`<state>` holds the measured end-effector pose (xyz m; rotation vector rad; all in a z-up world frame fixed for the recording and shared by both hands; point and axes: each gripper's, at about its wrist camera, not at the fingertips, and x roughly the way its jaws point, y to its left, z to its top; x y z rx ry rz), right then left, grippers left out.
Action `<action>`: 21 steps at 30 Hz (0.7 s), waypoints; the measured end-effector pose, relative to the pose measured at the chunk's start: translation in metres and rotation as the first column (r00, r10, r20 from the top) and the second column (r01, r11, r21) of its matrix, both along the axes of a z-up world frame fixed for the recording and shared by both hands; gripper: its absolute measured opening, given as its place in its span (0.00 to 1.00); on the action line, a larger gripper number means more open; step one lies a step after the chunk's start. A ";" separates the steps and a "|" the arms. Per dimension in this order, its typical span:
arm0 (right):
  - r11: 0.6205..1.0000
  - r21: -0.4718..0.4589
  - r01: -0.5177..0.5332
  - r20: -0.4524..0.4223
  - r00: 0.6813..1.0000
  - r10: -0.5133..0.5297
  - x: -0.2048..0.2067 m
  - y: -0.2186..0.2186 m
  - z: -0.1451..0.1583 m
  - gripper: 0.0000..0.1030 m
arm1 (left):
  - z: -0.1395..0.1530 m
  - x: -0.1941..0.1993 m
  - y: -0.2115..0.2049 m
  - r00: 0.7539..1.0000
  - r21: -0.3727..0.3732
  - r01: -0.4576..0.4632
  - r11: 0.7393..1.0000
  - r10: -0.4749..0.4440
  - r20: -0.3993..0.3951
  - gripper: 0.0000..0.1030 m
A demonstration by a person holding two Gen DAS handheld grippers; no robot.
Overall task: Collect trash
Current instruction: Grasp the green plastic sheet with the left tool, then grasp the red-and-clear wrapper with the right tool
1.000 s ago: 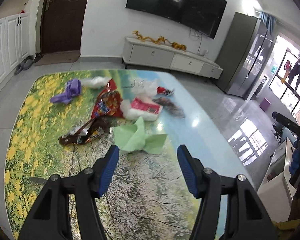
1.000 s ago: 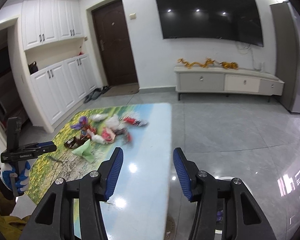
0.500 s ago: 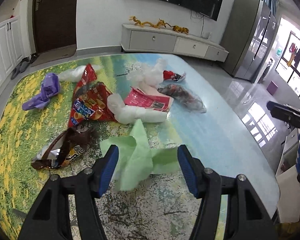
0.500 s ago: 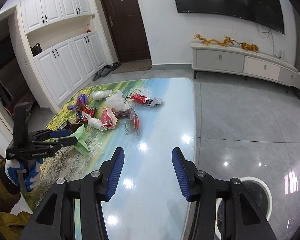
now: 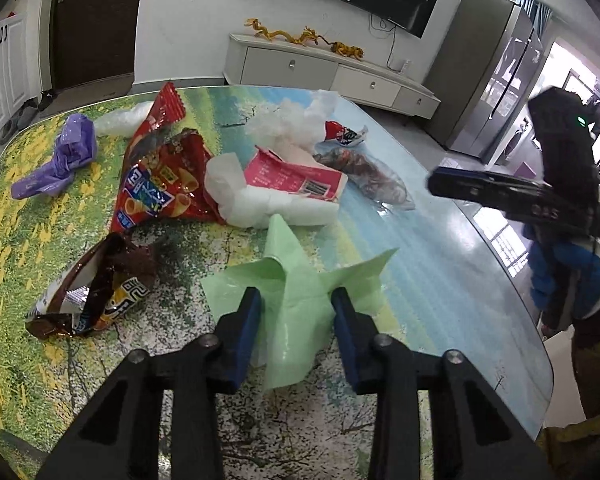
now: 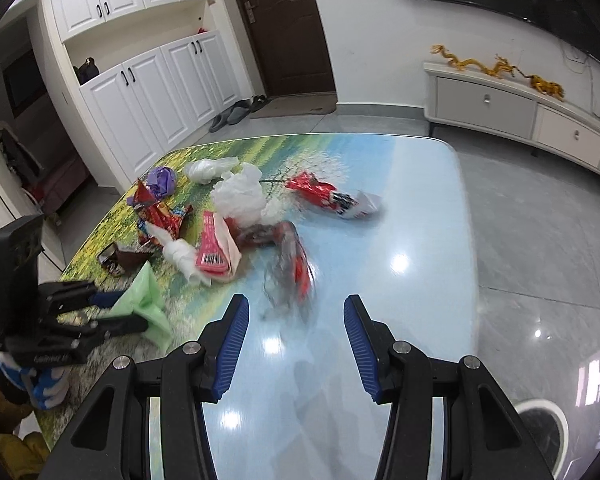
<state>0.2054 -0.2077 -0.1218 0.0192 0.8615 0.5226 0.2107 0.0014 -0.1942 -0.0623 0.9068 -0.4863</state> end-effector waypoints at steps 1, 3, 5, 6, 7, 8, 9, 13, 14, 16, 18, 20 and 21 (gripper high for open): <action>1.000 -0.003 -0.005 0.000 1.000 0.005 0.004 0.004 -0.001 0.45 | 0.000 -0.001 -0.001 1.000 0.000 0.001 1.000 -0.001 0.004 0.29; 1.000 -0.006 -0.014 -0.008 1.000 0.014 0.016 0.011 -0.007 0.43 | -0.001 -0.001 -0.002 1.000 0.001 0.000 1.000 0.000 0.012 0.27; 1.000 -0.015 -0.021 -0.021 1.000 0.021 0.026 0.018 -0.014 0.39 | 0.000 -0.002 -0.005 1.000 0.003 -0.004 1.000 0.004 0.018 0.26; 1.000 -0.022 -0.021 -0.031 0.999 0.020 0.031 0.021 -0.018 0.38 | 0.000 -0.004 -0.006 1.000 0.002 -0.005 1.000 0.005 0.020 0.25; 1.000 -0.022 -0.021 -0.038 0.999 0.020 0.035 0.022 -0.021 0.36 | 0.000 -0.004 -0.006 1.000 -0.001 -0.010 1.000 0.010 0.022 0.25; 1.000 -0.023 -0.019 -0.043 0.999 0.018 0.038 0.023 -0.023 0.30 | 0.000 -0.004 -0.005 1.000 -0.006 -0.015 1.000 0.015 0.022 0.24; 0.999 -0.028 -0.015 -0.048 0.999 0.014 0.040 0.024 -0.026 0.26 | 0.001 -0.004 -0.004 1.000 -0.013 -0.022 1.000 0.023 0.021 0.24; 0.999 -0.053 -0.001 -0.060 0.998 -0.002 0.040 0.022 -0.033 0.07 | 0.004 -0.013 0.000 0.998 -0.039 -0.049 0.998 0.050 0.024 0.23; 0.998 -0.057 0.007 -0.057 0.998 -0.010 0.037 0.019 -0.032 0.06 | 0.005 -0.015 0.000 0.998 -0.041 -0.052 0.998 0.053 0.026 0.23; 0.998 -0.059 0.029 -0.045 0.999 -0.032 0.029 0.011 -0.029 0.06 | 0.009 -0.022 0.001 0.998 -0.051 -0.056 0.997 0.057 0.030 0.23; 0.997 -0.054 0.051 -0.032 0.998 -0.053 0.018 0.002 -0.024 0.06 | 0.012 -0.026 0.003 0.997 -0.057 -0.058 0.997 0.060 0.038 0.23; 0.996 -0.047 0.070 -0.022 0.997 -0.071 0.002 -0.009 -0.018 0.06 | 0.019 -0.035 0.002 0.997 -0.069 -0.056 0.996 0.060 0.050 0.23; 0.996 -0.043 0.077 -0.017 0.997 -0.077 -0.007 -0.012 -0.015 0.06 | 0.023 -0.040 0.002 0.997 -0.075 -0.056 0.996 0.060 0.056 0.23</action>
